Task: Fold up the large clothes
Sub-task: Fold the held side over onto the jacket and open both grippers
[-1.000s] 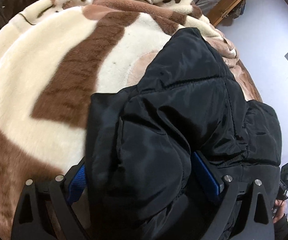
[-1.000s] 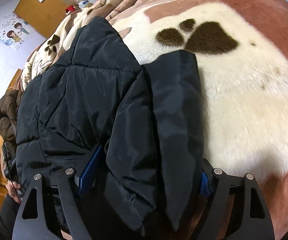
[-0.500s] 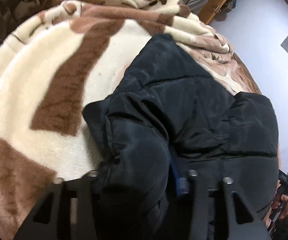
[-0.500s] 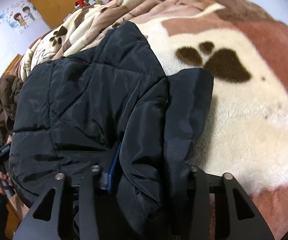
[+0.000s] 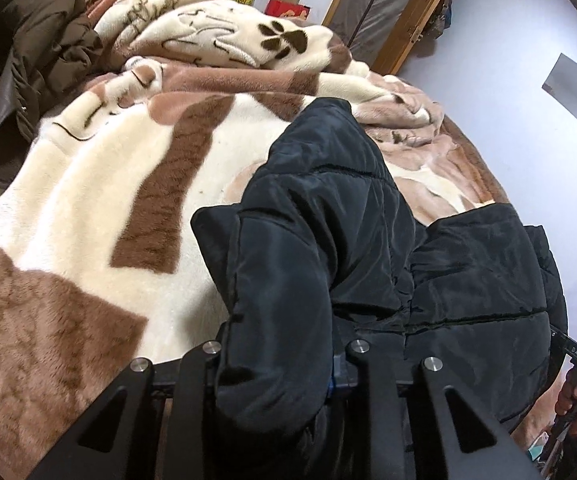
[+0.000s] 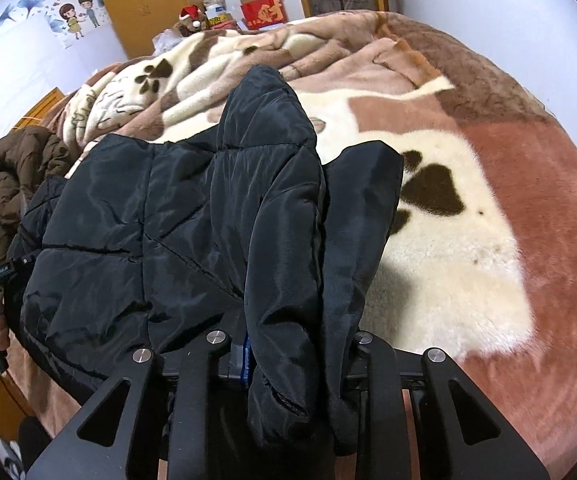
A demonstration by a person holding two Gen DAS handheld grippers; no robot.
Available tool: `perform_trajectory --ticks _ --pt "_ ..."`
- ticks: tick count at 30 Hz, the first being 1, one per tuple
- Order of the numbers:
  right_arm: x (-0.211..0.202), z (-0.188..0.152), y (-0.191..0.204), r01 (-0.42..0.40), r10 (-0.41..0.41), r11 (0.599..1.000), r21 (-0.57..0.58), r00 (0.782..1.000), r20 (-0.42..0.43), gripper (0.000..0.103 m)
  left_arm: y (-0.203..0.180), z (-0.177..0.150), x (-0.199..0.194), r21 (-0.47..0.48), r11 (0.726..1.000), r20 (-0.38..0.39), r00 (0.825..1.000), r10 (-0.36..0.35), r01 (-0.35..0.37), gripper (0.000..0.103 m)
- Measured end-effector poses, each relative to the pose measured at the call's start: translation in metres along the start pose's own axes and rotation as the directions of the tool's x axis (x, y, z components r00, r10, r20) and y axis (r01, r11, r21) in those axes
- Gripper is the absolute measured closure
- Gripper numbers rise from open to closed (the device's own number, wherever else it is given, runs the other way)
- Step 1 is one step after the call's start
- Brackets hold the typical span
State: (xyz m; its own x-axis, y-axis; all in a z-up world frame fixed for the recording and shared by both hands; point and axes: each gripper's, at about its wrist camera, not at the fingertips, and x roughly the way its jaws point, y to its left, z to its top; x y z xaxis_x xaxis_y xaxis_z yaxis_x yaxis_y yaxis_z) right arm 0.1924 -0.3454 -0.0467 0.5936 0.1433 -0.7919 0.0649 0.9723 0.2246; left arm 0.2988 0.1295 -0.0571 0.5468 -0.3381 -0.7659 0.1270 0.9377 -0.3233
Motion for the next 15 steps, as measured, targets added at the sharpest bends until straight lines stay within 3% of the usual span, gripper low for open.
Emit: perform_trajectory --ticks 7,15 --pt "-0.011 0.001 0.009 -0.027 0.027 1.000 -0.004 1.000 0.010 0.077 0.001 0.002 -0.026 0.012 1.000 0.028 1.000 0.003 -0.004 0.076" --pt "0.004 0.028 0.031 -0.064 0.064 0.998 -0.001 0.998 0.026 0.077 0.015 0.033 -0.031 0.028 0.999 0.057 0.998 0.034 -0.035 0.076"
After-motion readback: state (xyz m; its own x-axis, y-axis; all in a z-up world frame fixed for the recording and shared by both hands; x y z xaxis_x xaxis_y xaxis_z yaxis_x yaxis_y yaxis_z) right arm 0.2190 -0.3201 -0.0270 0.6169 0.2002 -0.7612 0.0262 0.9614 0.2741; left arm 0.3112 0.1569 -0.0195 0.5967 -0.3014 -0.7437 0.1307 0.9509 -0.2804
